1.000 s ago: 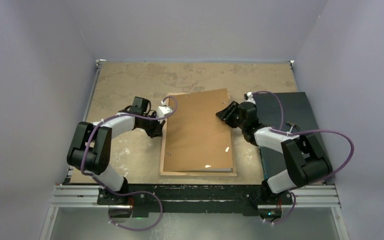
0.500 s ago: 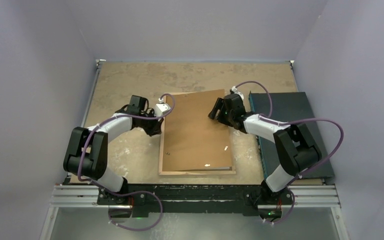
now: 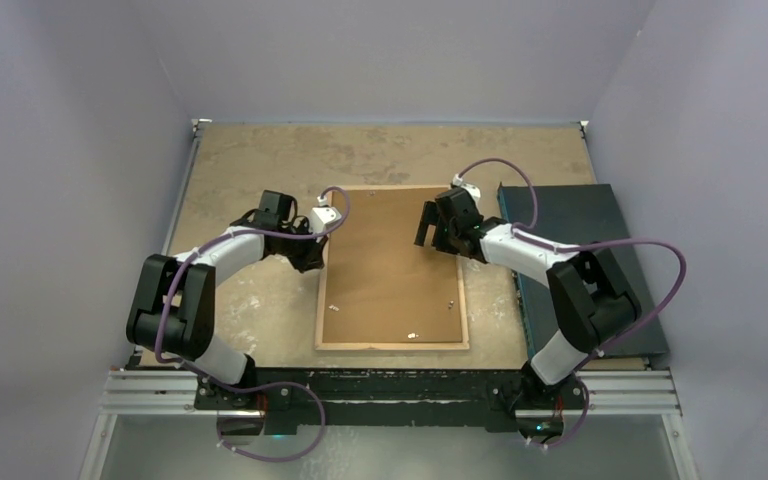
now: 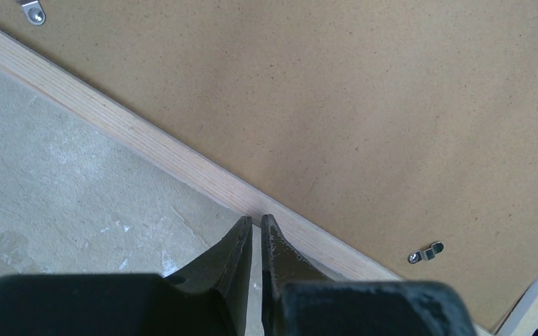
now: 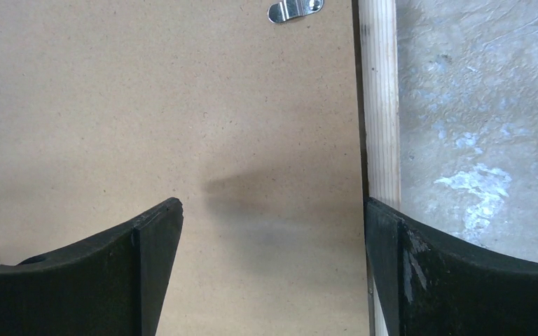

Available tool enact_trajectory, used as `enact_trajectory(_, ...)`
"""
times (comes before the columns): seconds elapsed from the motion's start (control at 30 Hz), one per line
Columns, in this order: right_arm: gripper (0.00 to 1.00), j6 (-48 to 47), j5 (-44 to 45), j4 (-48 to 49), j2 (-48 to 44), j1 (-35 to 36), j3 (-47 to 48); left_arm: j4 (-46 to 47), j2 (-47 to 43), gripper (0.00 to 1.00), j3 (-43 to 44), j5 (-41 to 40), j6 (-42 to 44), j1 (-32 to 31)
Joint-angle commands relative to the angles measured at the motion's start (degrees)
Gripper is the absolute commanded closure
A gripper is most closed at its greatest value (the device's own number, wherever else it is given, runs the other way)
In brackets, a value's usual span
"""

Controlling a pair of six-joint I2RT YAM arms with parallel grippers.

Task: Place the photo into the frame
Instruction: Turn over the photo frame item on the photo frame.

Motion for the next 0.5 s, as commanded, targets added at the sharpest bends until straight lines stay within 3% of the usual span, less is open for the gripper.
enact_trajectory(0.0,0.01,-2.0,4.5,-3.9,-2.0,0.6,4.0,0.8,-1.4,0.92,0.9,2.0,0.4,0.6)
enact_trajectory(0.37,0.01,-2.8,-0.5,-2.8,-5.5,0.6,2.9,-0.6,-1.8,0.89,2.7,1.8,-0.2,1.8)
enact_trajectory(0.47,0.13,-3.3,-0.8,-3.3,-6.4,0.6,2.4,-1.5,-1.5,0.87,4.2,2.7,-0.9,3.0)
